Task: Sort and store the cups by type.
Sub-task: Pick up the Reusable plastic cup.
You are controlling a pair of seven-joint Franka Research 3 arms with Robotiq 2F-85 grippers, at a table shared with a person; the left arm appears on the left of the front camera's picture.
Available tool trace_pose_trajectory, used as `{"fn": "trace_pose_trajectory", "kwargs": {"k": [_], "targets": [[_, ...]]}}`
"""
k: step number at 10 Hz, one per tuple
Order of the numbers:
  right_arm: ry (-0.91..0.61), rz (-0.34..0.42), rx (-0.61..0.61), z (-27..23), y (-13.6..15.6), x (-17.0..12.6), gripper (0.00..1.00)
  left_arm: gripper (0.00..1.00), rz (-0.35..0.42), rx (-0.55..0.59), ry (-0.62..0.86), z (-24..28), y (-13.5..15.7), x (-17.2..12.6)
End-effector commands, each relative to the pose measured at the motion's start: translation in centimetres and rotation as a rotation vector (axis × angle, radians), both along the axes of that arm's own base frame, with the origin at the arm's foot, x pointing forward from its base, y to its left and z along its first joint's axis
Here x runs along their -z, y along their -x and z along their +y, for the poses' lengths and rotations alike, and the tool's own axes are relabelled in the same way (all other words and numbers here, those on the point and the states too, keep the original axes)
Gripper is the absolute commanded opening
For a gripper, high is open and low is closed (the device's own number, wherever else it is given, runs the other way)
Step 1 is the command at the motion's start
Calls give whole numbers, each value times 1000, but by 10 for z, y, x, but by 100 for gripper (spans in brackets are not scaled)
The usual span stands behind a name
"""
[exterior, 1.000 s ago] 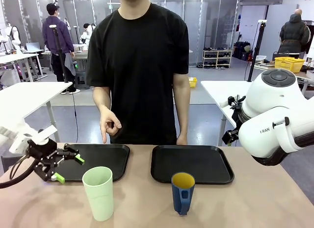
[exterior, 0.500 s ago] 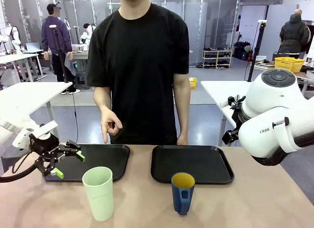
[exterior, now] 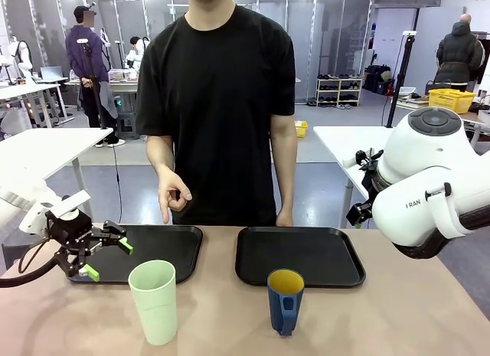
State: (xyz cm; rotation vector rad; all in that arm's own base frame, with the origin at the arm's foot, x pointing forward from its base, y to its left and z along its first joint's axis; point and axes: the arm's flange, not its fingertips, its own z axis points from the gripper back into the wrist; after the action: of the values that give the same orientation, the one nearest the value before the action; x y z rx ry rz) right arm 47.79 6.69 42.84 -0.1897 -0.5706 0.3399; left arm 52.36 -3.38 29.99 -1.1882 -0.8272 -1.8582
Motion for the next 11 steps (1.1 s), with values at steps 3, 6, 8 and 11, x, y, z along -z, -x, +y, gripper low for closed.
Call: {"fn": "trace_pose_trajectory", "kwargs": {"k": [3, 6, 8, 11], "targets": [[14, -2, -7, 1, -2, 1, 100, 100, -33, -29, 45, -16, 23, 15], [14, -2, -7, 1, -2, 1, 100, 100, -20, -36, 44, -38, 28, 19], [14, -2, -7, 1, -2, 1, 100, 100, -12, -29, 15, -47, 28, 22], [14, -2, -7, 1, -2, 1, 100, 100, 11, -11, 8, -54, 31, 24]]}}
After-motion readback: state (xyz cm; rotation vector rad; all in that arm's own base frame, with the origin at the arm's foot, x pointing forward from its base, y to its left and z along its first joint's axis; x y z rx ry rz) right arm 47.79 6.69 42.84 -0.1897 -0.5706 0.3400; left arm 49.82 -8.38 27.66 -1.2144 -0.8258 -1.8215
